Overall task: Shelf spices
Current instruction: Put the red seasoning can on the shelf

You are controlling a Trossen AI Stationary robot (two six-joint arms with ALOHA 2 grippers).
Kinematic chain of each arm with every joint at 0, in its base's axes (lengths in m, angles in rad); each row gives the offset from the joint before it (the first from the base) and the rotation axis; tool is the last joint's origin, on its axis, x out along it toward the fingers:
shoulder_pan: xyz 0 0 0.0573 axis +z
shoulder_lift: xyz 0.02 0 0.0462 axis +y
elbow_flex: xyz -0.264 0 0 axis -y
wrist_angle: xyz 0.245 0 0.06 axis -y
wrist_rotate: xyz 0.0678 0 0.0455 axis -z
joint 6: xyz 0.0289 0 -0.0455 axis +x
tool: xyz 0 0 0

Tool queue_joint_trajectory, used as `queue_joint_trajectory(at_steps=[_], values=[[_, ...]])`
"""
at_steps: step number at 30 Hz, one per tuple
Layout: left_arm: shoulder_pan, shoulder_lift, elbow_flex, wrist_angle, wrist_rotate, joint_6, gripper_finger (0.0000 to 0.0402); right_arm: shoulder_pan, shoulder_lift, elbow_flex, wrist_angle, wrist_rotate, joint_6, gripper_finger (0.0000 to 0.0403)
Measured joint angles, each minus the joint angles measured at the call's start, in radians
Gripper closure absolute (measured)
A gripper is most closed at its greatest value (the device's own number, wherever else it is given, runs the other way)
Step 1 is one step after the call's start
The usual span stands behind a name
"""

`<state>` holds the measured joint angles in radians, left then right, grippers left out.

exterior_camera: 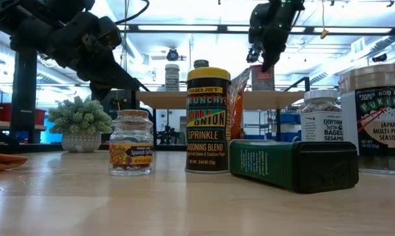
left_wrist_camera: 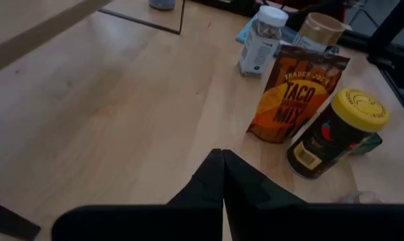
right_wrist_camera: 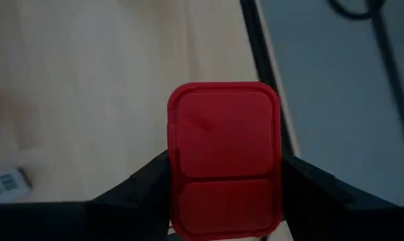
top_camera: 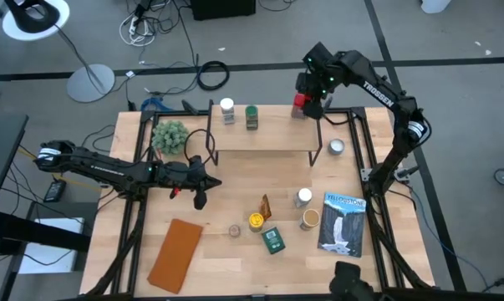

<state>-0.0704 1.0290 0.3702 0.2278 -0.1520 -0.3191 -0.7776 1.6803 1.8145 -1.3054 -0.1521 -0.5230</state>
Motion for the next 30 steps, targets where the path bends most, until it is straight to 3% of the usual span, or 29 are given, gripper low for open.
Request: queue_joint_trajectory(at_steps=[13, 18, 24, 30], values=[[0.000, 0.000, 0.000, 0.007, -0.003, 0.080, 0.0396, -0.043, -0.096, -0.163, 0.108, 0.003, -0.049, 0.0185], [0.000, 0.000, 0.000, 0.007, -0.003, 0.082, 0.0396, -0.044, -0.104, -0.184, 0.108, 0.018, -0.073, 0.0185], [0.000, 0.000, 0.000, 0.006, -0.003, 0.083, 0.0396, -0.041, -0.104, -0.212, 0.147, 0.019, -0.075, 0.0146], [0.000, 0.000, 0.000, 0.006, -0.003, 0.083, 0.0396, -0.025, -0.104, -0.225, 0.150, 0.020, -0.075, 0.0158]])
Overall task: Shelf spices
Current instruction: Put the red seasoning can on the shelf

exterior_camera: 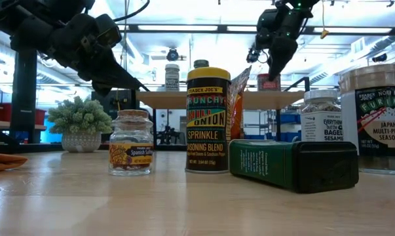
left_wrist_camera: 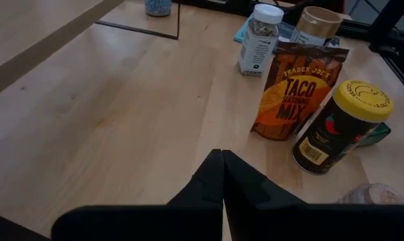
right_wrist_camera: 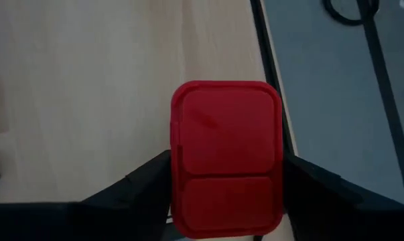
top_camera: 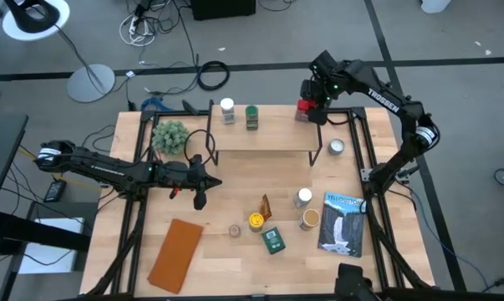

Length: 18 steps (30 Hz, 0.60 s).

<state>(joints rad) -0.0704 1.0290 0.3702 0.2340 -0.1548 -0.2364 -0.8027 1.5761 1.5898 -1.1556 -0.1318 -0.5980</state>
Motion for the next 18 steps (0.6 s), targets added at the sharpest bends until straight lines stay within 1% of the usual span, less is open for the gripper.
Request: queue_joint_trajectory(at_steps=[6, 11, 18], values=[[0.000, 0.000, 0.000, 0.000, 0.000, 0.000, 0.0396, 0.012, 0.001, 0.025, -0.001, 0.010, 0.002, 0.0164], [0.000, 0.000, 0.000, 0.000, 0.000, 0.000, 0.0396, 0.014, 0.001, 0.060, -0.010, 0.011, 0.002, 0.0151], [0.000, 0.000, 0.000, 0.000, 0.000, -0.001, 0.0396, 0.016, 0.000, 0.064, -0.010, 0.007, 0.003, 0.0136]])
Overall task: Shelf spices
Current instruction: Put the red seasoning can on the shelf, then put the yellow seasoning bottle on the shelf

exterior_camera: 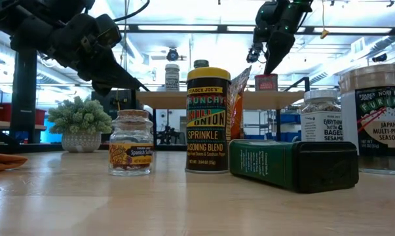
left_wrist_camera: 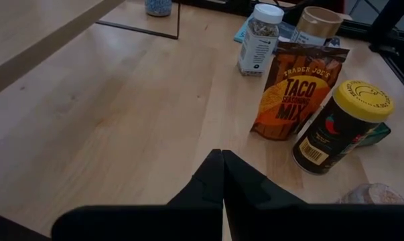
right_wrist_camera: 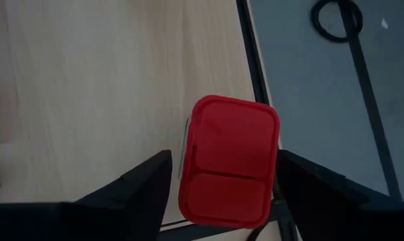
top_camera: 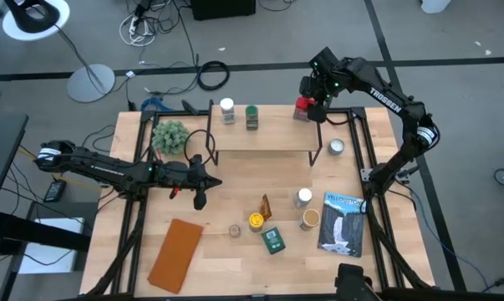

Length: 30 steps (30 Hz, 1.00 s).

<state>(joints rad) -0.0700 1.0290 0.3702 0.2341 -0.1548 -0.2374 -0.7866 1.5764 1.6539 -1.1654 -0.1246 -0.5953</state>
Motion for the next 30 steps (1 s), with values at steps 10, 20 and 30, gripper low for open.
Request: queue_joint_trajectory(at_steps=[10, 20, 30], values=[[0.000, 0.000, 0.000, 0.000, 0.000, -0.002, 0.0396, 0.001, -0.030, 0.000, 0.001, 0.001, 0.009, 0.0133], [0.000, 0.000, 0.000, 0.000, 0.000, -0.002, 0.0396, 0.007, -0.124, 0.000, -0.027, 0.005, 0.121, 0.0150], [0.000, 0.000, 0.000, 0.000, 0.000, -0.002, 0.0396, 0.276, -0.302, -0.025, -0.188, 0.074, 0.386, 0.0388]])
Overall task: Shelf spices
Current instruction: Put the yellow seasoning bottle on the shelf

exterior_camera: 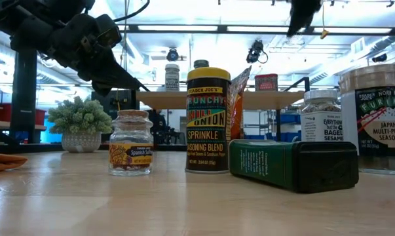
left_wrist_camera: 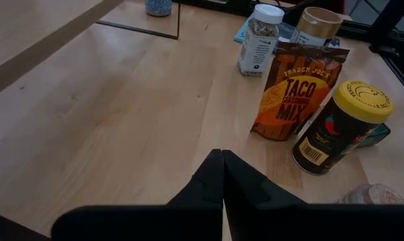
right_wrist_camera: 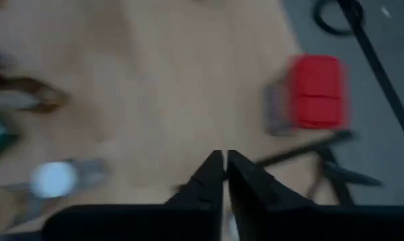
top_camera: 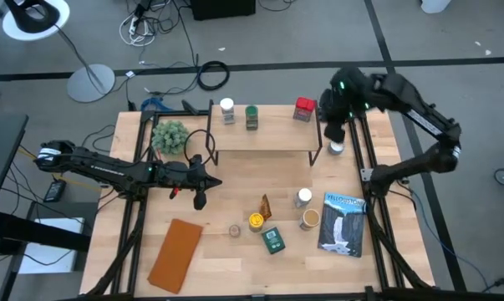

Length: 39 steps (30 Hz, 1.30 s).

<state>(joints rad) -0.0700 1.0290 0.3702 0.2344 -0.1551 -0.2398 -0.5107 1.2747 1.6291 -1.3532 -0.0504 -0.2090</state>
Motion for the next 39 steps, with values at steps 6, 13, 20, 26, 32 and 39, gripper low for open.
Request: queue_joint_trajectory(at_steps=[6, 13, 20, 26, 32, 39], values=[[0.000, 0.000, 0.000, 0.000, 0.000, 0.000, 0.0396, 0.358, -0.109, -0.169, 0.170, 0.110, 0.249, 0.0399], [0.000, 0.000, 0.000, 0.000, 0.000, 0.000, 0.0396, 0.656, -0.099, -0.389, 0.461, 0.163, 0.401, 0.0400], [0.000, 0.000, 0.000, 0.022, 0.000, 0.000, 0.0396, 0.780, 0.026, -0.453, 0.596, 0.188, 0.402, 0.0399], [0.000, 0.000, 0.000, 0.101, 0.000, 0.000, 0.0396, 0.799, 0.167, -0.454, 0.610, 0.218, 0.400, 0.0400], [0.000, 0.000, 0.000, 0.151, 0.000, 0.000, 0.0396, 0.799, 0.275, -0.454, 0.619, 0.214, 0.422, 0.0394], [0.000, 0.000, 0.000, 0.156, 0.000, 0.000, 0.0396, 0.775, 0.289, -0.452, 0.631, 0.212, 0.689, 0.0391]])
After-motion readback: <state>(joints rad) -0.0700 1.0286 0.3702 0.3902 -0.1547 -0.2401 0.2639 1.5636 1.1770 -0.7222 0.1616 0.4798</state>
